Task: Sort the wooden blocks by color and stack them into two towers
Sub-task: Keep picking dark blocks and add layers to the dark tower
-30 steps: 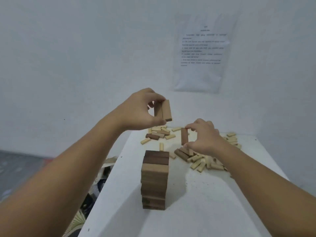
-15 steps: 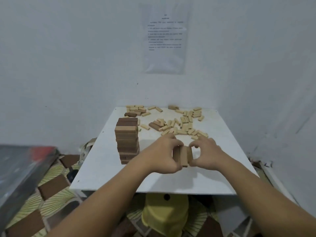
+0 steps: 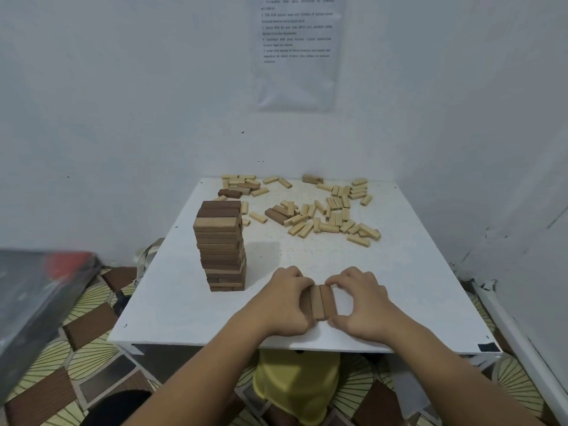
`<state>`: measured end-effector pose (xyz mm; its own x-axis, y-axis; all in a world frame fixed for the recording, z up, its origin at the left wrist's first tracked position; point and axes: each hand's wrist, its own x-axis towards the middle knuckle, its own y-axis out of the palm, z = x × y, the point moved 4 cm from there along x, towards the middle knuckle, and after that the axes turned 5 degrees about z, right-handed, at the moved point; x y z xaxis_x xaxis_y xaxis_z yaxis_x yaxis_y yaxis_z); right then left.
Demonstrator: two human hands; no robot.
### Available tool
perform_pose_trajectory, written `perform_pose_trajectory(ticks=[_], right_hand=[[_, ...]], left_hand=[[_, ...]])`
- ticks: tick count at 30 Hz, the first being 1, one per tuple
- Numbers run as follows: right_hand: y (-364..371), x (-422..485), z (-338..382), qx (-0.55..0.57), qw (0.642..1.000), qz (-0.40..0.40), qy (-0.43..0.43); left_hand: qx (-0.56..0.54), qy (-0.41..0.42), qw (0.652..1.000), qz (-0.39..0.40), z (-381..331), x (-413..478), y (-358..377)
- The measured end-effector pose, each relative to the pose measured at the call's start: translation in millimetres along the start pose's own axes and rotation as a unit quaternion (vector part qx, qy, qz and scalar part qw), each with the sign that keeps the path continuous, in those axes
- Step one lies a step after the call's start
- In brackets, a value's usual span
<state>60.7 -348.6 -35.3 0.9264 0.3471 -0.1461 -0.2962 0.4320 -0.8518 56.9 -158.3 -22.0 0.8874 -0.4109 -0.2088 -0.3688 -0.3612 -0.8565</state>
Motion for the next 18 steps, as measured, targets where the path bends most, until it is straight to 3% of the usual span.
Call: perform_pose_trajectory(ticks=[11, 18], right_hand=[[6.3, -1.9, -11.5, 0.048, 0.999, -0.009, -0.009], [11.3, 0.9, -5.3, 0.023, 0.999, -0.022, 0.001]], left_hand=[[-0.081, 0.039, 0.995, -0.044, 11.8, -8.8, 7.7], [-0.160, 0.026, 0.985, -0.060, 20.0, -7.9, 11.6]])
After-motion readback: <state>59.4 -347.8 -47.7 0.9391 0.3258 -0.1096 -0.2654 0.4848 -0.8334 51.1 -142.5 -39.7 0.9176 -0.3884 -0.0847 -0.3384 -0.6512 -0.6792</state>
